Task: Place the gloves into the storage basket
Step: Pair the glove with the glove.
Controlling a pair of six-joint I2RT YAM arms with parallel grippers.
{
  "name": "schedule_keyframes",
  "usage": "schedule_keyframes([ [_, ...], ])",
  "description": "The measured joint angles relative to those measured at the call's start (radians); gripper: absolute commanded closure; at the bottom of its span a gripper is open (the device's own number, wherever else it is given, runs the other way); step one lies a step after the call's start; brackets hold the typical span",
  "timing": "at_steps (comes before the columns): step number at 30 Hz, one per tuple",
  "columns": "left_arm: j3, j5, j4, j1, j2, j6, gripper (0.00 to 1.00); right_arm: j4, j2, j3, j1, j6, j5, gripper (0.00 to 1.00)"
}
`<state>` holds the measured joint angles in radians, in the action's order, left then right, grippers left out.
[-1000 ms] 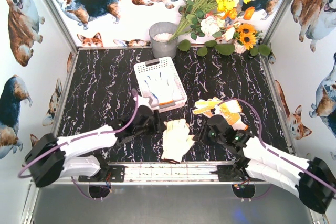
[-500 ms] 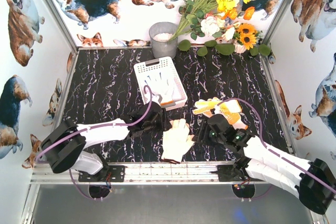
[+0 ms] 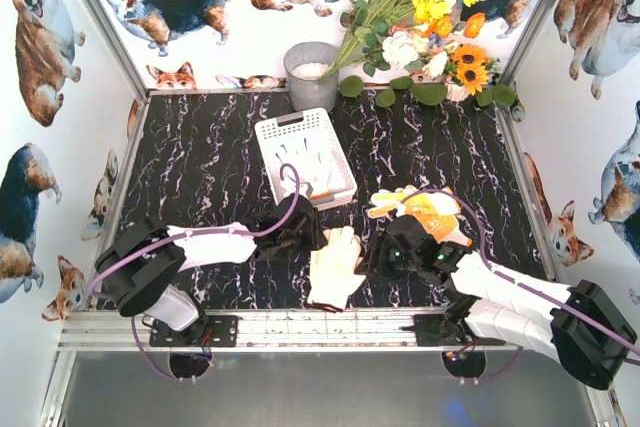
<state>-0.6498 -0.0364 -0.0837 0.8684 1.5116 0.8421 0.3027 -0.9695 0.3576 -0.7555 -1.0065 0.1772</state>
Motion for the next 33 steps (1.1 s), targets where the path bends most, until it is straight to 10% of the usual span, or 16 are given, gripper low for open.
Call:
schedule_keyframes([
  [33,-0.047,-0.054,-0.011,-0.004,0.077,-0.026,0.82,-0.076,-0.085,-0.014,-0.105,-0.168,0.005,0.60],
])
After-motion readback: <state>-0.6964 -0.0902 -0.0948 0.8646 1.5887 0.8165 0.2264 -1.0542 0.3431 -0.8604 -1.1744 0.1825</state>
